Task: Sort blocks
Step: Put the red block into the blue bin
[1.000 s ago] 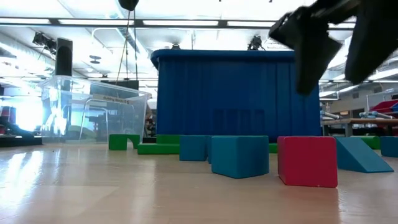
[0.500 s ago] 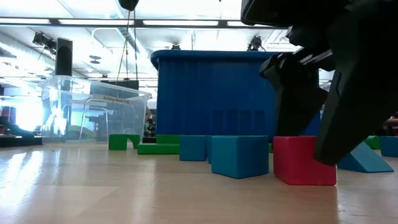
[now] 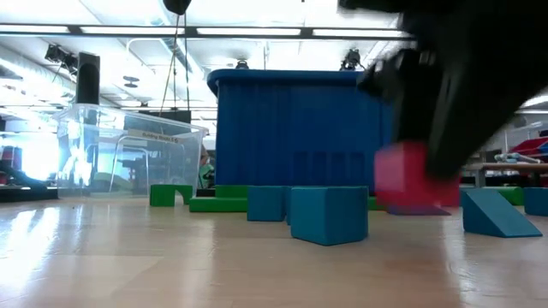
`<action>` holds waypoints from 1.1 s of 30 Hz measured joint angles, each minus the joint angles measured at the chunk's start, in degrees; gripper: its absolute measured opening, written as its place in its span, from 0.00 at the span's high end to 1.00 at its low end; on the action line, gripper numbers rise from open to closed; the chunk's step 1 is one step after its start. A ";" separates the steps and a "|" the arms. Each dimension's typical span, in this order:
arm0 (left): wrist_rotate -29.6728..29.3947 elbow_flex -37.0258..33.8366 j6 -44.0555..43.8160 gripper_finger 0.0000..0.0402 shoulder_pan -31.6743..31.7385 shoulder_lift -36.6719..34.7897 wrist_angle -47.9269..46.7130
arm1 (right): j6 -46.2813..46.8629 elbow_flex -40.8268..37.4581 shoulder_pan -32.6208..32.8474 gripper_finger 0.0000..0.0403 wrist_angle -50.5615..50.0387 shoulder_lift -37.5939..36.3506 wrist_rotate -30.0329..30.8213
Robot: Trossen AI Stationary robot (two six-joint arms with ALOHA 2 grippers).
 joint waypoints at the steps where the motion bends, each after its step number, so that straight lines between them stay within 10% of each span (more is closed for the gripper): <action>1: 0.01 0.01 0.00 0.38 0.01 0.00 0.05 | 0.00 0.00 0.16 0.69 -1.10 -1.64 -0.02; 8: 0.02 0.00 0.00 0.38 0.02 0.00 0.00 | -0.13 0.01 -0.17 0.69 -5.90 -15.53 2.13; 16: 0.02 0.02 0.00 0.38 0.00 0.00 0.02 | -1.62 0.02 -8.44 0.69 -6.39 -29.84 20.34; 33: 0.01 0.02 0.00 0.38 0.01 0.01 -0.01 | -17.06 0.03 -53.96 0.69 9.77 -34.33 15.04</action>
